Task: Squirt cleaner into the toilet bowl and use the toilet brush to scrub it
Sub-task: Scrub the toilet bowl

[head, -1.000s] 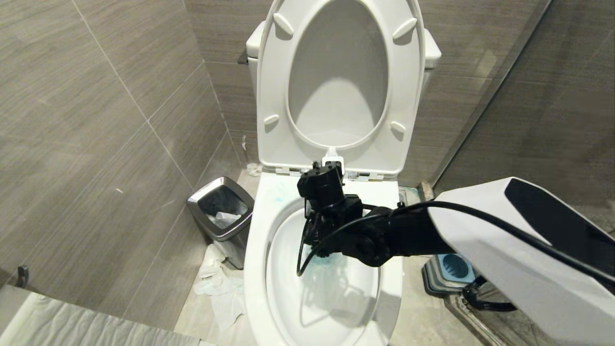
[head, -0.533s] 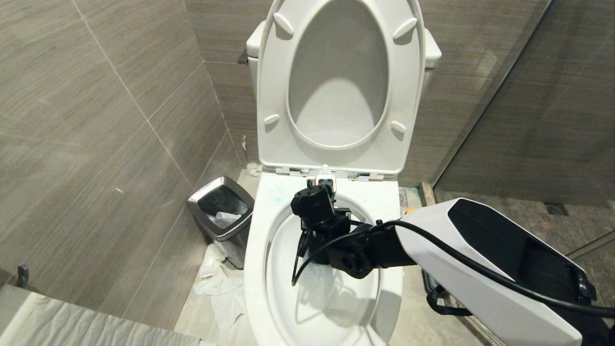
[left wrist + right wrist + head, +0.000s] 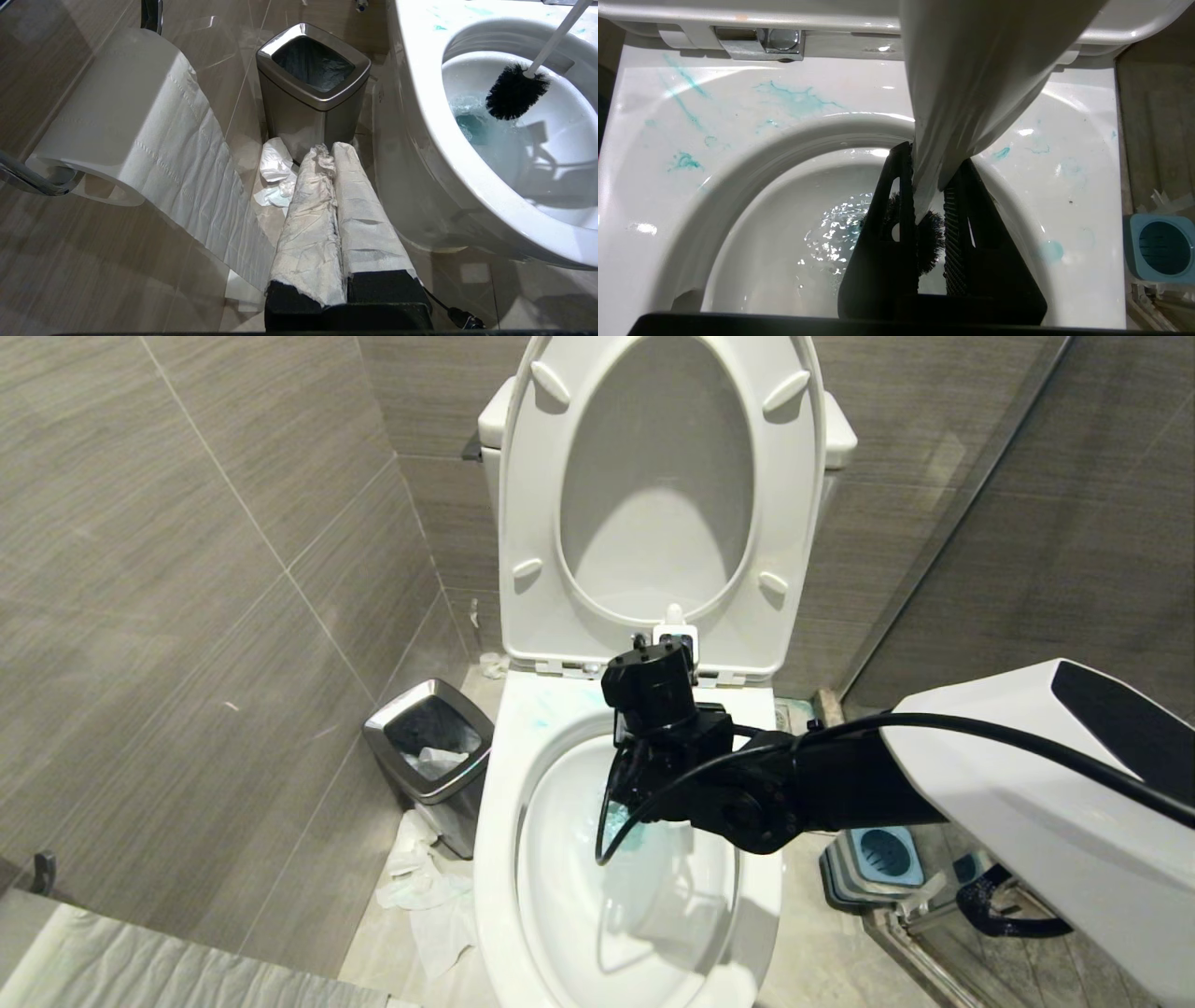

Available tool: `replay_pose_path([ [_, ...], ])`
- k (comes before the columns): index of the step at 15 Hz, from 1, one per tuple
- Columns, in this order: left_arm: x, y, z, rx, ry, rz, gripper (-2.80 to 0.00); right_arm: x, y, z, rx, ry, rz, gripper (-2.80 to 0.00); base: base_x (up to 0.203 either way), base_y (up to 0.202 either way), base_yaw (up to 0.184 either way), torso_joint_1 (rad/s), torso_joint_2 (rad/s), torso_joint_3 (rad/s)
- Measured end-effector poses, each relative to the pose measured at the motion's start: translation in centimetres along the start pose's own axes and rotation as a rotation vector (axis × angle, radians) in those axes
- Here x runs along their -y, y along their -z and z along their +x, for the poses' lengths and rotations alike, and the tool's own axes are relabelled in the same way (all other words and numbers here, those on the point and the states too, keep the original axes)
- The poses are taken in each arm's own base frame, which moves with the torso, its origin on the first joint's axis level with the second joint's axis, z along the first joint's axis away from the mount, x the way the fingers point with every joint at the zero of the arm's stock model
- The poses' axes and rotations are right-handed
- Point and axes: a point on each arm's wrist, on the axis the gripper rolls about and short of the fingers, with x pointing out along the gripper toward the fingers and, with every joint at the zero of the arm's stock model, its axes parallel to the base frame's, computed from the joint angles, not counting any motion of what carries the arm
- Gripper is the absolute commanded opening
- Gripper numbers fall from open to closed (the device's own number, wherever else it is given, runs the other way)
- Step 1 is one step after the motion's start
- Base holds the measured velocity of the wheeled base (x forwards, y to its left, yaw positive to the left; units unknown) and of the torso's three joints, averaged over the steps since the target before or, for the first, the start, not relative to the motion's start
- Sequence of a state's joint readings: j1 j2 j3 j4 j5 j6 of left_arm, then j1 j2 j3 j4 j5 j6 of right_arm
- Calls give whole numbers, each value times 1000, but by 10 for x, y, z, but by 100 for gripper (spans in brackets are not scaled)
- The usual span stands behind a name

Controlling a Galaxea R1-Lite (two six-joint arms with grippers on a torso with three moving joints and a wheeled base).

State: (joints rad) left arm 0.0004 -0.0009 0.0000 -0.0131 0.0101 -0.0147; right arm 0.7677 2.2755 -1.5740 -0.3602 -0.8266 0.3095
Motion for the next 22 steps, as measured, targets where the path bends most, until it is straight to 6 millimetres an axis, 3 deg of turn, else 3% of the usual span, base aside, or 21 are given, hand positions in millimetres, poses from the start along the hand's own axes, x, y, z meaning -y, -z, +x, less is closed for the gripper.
replay_pose_path([
  [5,0,0,0,0,-1,0,-280,-9,-9,24,48,13,20,-280,0,0,0,0,0,0],
  [8,0,0,0,0,-1,0,-280,-26,-6,34,73,-6,24,-280,0,0,0,0,0,0],
  [15,0,0,0,0,-1,0,-280,-81,40,-19,15,-149,-54,-280,0,0,0,0,0,0],
  [18,0,0,0,0,-1,0,-280,-79,66,-44,-52,-174,-120,-280,0,0,0,0,0,0],
  [22,0,0,0,0,-1,0,-280,-45,74,-70,-117,-148,-179,-280,0,0,0,0,0,0],
])
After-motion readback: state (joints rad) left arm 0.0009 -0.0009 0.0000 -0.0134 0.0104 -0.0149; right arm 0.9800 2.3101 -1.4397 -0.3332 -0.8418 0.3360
